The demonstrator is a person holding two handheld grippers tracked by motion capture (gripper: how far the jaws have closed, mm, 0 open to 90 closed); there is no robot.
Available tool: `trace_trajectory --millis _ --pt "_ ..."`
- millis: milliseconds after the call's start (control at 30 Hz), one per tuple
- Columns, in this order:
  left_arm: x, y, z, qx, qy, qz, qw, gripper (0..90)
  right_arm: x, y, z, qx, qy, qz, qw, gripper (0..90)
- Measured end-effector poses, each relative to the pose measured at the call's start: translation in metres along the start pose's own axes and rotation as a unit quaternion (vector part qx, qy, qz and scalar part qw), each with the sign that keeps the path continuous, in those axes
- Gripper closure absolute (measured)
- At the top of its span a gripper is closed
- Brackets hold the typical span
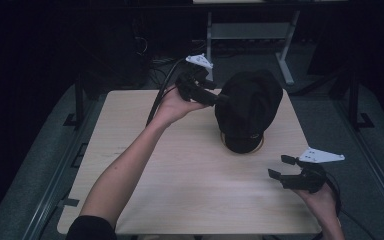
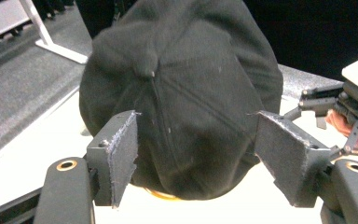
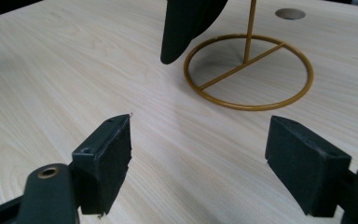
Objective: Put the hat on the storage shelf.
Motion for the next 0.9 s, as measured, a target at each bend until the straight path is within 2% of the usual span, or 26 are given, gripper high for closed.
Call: trace_trajectory --millis 167,333,400,567,900 --pt "-0.004 -0.001 -0.014 -0.004 -0.001 0.002 1.0000 29.0 0.000 0.002 0.000 0.000 0.001 -0.005 1.0000 21.5" --pt "-0.012 -0.001 -0.037 -0.017 -0.004 -0.001 0.9998 28.2 0.002 0.005 0.001 -0.006 0.005 -0.008 0.9999 21.4" --pt "-0.014 -0.002 -0.041 -0.020 -0.003 0.000 0.9998 27.9 0.003 0.005 0.002 -0.008 0.005 -0.008 0.9999 21.4" --pt "-0.023 -0.004 -0.063 -0.027 -0.003 0.009 0.9996 27.8 0.003 0.009 0.003 -0.015 0.009 -0.007 0.9998 21.5" --pt "-0.039 -0.007 -0.088 -0.036 -0.015 0.012 0.9992 27.7 0.006 0.013 0.005 -0.021 0.018 -0.009 0.9996 21.5"
Point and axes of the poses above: each handheld gripper's, and its own axes: x roughly forward along the jaws, z roughly out of its top, y roughly to its left, the point moved 3 cm from there along x, roughly forward along the jaws, and after that the axes turned 11 degrees about y, right-handed, at the moved point
